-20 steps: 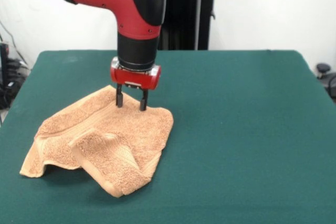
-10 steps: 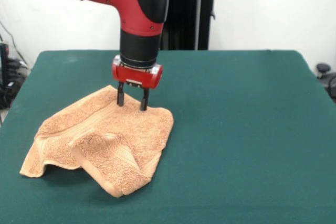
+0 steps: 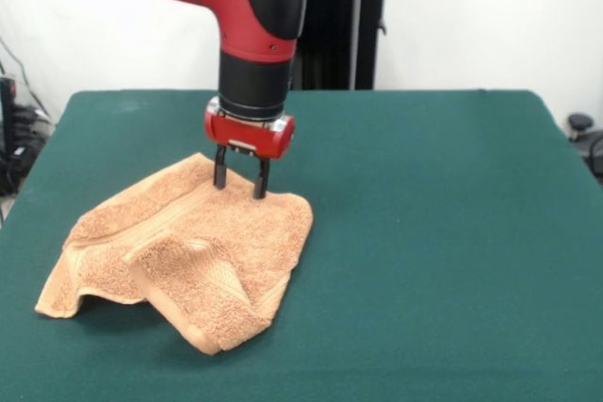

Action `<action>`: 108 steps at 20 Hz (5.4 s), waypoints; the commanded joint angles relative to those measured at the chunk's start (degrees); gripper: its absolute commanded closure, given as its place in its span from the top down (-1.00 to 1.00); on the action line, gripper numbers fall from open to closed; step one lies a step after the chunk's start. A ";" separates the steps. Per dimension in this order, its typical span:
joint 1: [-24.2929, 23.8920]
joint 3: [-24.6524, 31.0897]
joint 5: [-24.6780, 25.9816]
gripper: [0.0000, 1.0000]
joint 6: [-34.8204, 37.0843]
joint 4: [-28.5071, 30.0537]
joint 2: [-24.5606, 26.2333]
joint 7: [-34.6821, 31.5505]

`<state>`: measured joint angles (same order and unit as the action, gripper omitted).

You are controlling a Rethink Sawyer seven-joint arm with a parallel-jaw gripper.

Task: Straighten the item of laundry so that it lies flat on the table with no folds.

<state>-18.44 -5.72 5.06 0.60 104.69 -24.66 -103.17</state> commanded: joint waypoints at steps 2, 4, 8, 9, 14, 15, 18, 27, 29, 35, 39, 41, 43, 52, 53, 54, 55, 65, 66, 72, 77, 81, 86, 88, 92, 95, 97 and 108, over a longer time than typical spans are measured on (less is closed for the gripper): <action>4.59 7.35 -5.64 1.00 -0.83 7.55 6.88 -16.43; 4.54 7.75 -6.59 1.00 -0.26 8.37 6.15 -16.42; 4.69 8.83 -8.77 1.00 0.74 10.16 4.76 -16.91; 4.87 9.02 -9.44 1.00 0.82 10.46 4.53 -16.97; 5.79 9.68 -12.31 1.00 0.66 11.63 3.93 -17.41; 5.85 9.84 -12.82 1.00 0.49 11.74 4.01 -17.42; 6.34 10.31 -14.36 1.00 -0.27 12.12 4.11 -17.61; 8.17 13.38 -19.97 1.00 -2.97 12.68 4.78 -19.74; 8.64 14.08 -21.50 1.00 -3.26 12.55 5.01 -20.25; 10.18 15.19 -25.13 1.00 -3.94 12.61 4.88 -22.05; 10.59 15.62 -26.91 1.00 -4.15 12.78 4.76 -23.07; 10.62 15.86 -27.68 1.00 -4.05 13.05 4.53 -23.84; 10.82 15.97 -28.35 1.00 -4.12 13.18 4.31 -24.53; 12.33 16.40 -31.34 1.00 -3.04 13.34 3.21 -27.02; 12.78 16.27 -31.73 1.00 -2.67 13.22 3.01 -27.25; 13.00 16.17 -32.00 1.00 -2.43 13.26 2.85 -27.42; 13.55 15.96 -32.38 1.00 -2.12 13.03 2.75 -27.49; 10.40 8.06 -23.95 1.00 -1.02 10.26 3.64 -15.06; 9.74 7.24 -22.90 1.00 -0.60 10.15 3.41 -13.94; 6.27 4.82 -17.01 1.00 3.31 9.61 0.18 -10.71; 5.79 2.85 -13.50 1.00 14.66 11.36 -10.10 -9.85; 4.39 3.04 -10.98 1.00 19.12 10.47 -13.05 -9.93; 1.65 4.28 -8.37 1.00 20.66 7.35 -11.93 -9.58; 0.62 4.34 -7.28 1.00 20.91 6.15 -11.67 -9.25; -2.02 3.75 -3.71 1.00 18.92 0.28 -7.10 -7.44; -4.76 3.23 0.33 1.00 17.34 -4.04 -3.92 -5.39; -6.77 3.77 2.77 1.00 17.33 -6.18 -2.85 -4.23; -14.92 9.41 12.46 1.00 19.72 -15.02 1.90 -2.00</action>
<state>-32.90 -3.61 13.16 16.26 95.74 -27.63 -113.08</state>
